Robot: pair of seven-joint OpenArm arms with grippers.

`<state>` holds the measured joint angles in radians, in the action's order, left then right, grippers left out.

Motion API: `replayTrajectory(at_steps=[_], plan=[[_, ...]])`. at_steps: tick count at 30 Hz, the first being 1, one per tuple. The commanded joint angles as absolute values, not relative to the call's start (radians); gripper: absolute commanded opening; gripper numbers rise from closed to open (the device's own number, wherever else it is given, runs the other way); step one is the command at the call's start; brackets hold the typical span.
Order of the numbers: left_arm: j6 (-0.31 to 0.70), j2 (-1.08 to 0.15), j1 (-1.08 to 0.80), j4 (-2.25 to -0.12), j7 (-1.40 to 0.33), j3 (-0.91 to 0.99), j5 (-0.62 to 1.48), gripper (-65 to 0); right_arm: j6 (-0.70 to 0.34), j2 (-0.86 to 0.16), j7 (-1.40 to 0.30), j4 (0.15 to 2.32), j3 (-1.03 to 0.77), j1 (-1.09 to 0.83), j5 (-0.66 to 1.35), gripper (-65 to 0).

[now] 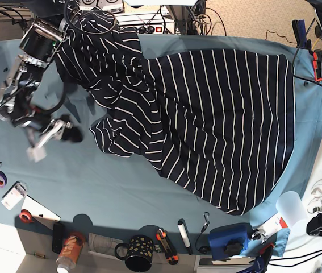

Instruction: Layout the t-shirt on the table in an organized manner, then fold the t-shirt properly

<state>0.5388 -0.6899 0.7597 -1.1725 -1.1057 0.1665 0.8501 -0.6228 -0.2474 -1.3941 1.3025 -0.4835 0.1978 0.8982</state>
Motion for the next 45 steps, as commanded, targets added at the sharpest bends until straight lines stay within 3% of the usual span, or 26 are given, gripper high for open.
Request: replayTrajectory(at_steps=[1,9,30,32,35,40,45], plan=[[0.535,-0.709,0.792,-1.187,-1.084,0.173,0.868,-50.4,-0.636,-0.263,-1.363,1.285,-0.485,0.222,0.929,-38.4],[0.535,-0.709,0.792,-1.187,-1.083,0.173,0.868,-50.4,-0.668,-0.26,-1.343,1.053,-0.485,0.254,1.034,-38.4],[0.535,-0.695,0.791,-1.186,-1.084,0.173,0.875,-50.4,-0.66,-0.138,-1.38,1.048,-0.22,0.319,0.923,-39.0],[0.535,-0.695,0.791,-1.186,-1.084,0.173,0.875,-50.4,-0.66,-0.135,-1.38,1.049,-0.217,0.331,0.908,-46.6],[0.535,-0.695,0.791,-1.186,-1.084,0.173,0.875,-50.4,-0.662,-0.136,-1.38,1.049,-0.217,0.349,0.899,-65.0],[0.535,-0.695,0.791,-1.186,-1.093,0.173,0.875,-50.4,-0.698,-0.136,-1.364,1.053,-0.217,0.409,0.864,-65.0],[0.535,-0.696,0.792,-1.187,-1.135,0.173,0.876,-50.5,-0.698,-0.163,-1.222,1.055,-0.217,0.513,0.688,-65.0]])
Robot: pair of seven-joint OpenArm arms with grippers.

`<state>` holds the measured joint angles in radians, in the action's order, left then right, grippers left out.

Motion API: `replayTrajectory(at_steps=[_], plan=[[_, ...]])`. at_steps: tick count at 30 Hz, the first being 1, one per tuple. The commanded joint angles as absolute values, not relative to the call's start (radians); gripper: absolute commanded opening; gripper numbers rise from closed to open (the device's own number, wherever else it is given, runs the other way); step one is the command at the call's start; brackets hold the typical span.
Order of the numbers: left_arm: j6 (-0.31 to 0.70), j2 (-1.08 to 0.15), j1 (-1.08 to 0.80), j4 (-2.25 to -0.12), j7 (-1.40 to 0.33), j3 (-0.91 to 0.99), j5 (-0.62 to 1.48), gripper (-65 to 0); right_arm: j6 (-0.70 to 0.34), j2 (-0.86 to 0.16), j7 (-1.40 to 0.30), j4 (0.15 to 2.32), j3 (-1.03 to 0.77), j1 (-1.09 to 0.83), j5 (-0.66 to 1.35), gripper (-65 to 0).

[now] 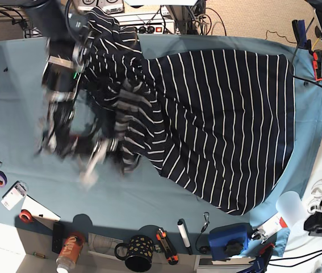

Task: Layout the t-shirt on the table in an organized manner, then fold the t-shirt properly
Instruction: 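Sweep the held fabric with the right gripper toward the table edge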

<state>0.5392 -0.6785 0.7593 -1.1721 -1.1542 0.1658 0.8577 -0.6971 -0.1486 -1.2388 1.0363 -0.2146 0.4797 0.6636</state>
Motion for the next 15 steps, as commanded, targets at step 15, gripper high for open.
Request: replayTrajectory(at_steps=[15], plan=[[0.574,-0.688,0.694,-1.187,-1.198,0.173,1.049,-51.7,-0.48,-0.306,-0.649,1.052,-0.216,0.772,0.107,-65.0]])
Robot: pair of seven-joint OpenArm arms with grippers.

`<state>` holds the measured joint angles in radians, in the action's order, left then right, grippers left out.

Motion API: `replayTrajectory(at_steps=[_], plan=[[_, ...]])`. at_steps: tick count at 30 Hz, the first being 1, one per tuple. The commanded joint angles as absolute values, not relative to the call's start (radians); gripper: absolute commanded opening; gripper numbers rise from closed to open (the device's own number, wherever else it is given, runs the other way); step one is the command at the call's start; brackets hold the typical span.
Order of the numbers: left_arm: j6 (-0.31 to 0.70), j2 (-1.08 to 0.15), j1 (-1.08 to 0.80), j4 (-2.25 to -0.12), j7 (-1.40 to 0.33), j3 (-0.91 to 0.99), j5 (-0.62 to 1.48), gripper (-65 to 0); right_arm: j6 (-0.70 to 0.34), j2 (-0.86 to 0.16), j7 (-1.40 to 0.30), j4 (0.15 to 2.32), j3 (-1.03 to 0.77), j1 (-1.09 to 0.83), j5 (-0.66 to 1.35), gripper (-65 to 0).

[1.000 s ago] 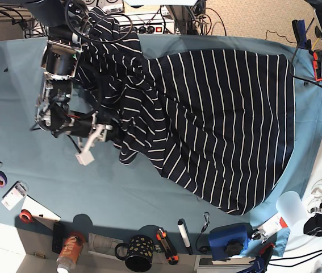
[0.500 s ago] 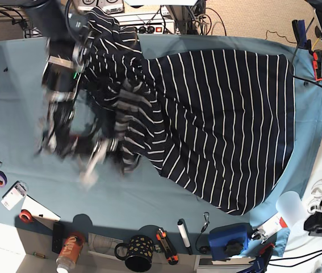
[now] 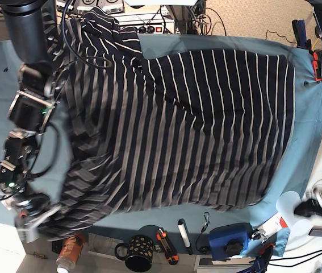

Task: Layout the t-shirt on the table in an organized manner, then fold the t-shirt properly
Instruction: 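Sweep the held fabric with the right gripper toward the table edge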

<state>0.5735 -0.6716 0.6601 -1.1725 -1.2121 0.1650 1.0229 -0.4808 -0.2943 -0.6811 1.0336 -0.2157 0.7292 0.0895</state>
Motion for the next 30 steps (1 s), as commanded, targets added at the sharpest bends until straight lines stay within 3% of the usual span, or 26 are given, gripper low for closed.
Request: replayTrajectory(at_steps=[1,6,11,18,22,30], plan=[[0.573,-0.683,0.68,-1.187,-1.197,0.173,1.049,-51.7,-0.463,-0.313,-0.628,1.051,-0.217,0.779,0.087,-65.0],[0.576,-0.651,0.62,-1.187,-1.198,0.173,1.052,-51.7,-0.39,-0.34,-0.522,1.01,-0.216,0.838,0.006,-65.0],[0.596,-0.624,0.595,-1.187,-1.198,0.173,1.053,-51.7,-0.332,-0.352,-0.411,0.828,-0.217,0.948,-0.059,-65.0],[0.597,-0.62,0.59,-1.187,-1.198,0.173,1.052,-51.7,-0.363,-0.355,-0.31,0.709,-0.217,0.964,-0.053,-65.0],[0.596,-0.62,0.59,-1.187,-1.197,0.173,1.052,-51.7,-0.463,-0.366,-0.316,0.709,-0.217,0.962,-0.046,-43.4],[0.597,-0.62,0.59,-1.187,-1.197,0.173,1.052,-51.7,-0.467,-0.439,-0.327,0.738,-0.217,0.975,0.002,-42.5]])
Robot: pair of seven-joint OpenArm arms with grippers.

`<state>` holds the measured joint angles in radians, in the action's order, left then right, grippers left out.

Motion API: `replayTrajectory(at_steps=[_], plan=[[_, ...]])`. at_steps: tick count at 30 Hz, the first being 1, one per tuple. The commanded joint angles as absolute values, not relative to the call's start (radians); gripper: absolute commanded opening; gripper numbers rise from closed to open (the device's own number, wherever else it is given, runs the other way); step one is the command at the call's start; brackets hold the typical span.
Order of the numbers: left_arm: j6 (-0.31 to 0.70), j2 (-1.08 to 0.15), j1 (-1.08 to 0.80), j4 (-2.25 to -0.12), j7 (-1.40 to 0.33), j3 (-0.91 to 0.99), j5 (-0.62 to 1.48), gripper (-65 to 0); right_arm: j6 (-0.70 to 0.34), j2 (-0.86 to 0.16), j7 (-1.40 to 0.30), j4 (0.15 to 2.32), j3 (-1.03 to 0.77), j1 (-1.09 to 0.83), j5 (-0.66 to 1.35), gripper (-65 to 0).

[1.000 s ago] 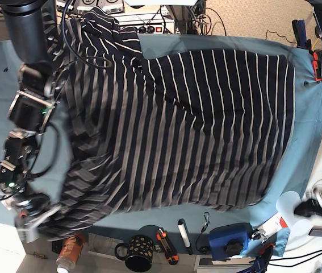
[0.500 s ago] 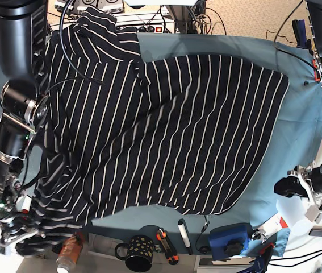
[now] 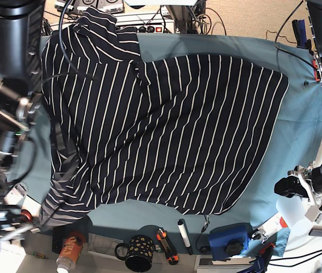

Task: Layout the t-shirt on the table in an organized manner, then fold the t-shirt properly
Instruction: 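Sweep the held fabric with the right gripper toward the table edge, then hold the shirt edge with the right gripper and smooth it flat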

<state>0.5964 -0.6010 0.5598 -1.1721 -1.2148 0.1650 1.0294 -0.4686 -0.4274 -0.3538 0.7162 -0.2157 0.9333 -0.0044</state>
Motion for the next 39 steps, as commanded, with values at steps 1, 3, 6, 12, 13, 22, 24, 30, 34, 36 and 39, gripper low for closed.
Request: replayTrajectory(at_steps=[1,3,6,12,13,22,24,30,34,36,39], plan=[[0.601,-0.621,0.59,-1.187,-1.197,0.173,1.052,-51.7,-0.467,-0.45,-0.357,0.754,-0.217,0.975,0.027,-42.5],[0.604,-0.62,0.59,-1.187,-1.196,0.173,1.052,-51.7,-0.467,-0.475,-0.442,0.802,-0.218,0.975,0.093,-42.5],[0.603,-0.62,0.59,-1.187,-1.196,0.173,1.053,-51.7,-0.471,-0.503,-0.612,0.899,-0.218,0.975,0.207,-42.5],[0.603,-0.62,0.59,-1.187,-1.195,0.173,1.053,-51.7,-0.566,-0.521,-0.963,1.057,-0.217,0.907,0.434,-42.6],[0.603,-0.62,0.59,-1.187,-1.196,0.173,1.053,-51.7,-0.565,-0.521,-1.007,1.061,-0.217,0.886,0.457,-42.6],[0.603,-0.62,0.59,-1.187,-1.185,0.173,1.052,-51.7,-0.542,-0.52,-1.048,1.06,-0.217,0.606,0.486,-42.5],[0.603,-0.62,0.59,-1.187,-1.177,0.173,1.052,-51.7,-0.543,-0.519,-1.039,1.06,-0.217,0.559,0.488,-42.5],[0.603,-0.62,0.59,-1.187,-1.166,0.173,1.052,-51.7,-0.509,-0.476,-0.889,1.06,-0.217,0.493,0.463,-42.5],[0.603,-0.62,0.59,-1.187,-1.166,0.173,1.053,-51.7,-0.45,-0.406,-0.83,1.06,-0.217,0.491,0.389,-42.5],[0.603,-0.62,0.59,-1.187,-1.166,0.173,1.053,-51.7,-0.427,-0.367,-0.818,1.059,-0.217,0.49,0.35,-42.5],[0.603,-0.62,0.59,-1.187,-1.159,0.173,1.052,-51.7,-0.337,-0.316,-0.793,1.058,-0.217,0.49,0.259,-42.5]])
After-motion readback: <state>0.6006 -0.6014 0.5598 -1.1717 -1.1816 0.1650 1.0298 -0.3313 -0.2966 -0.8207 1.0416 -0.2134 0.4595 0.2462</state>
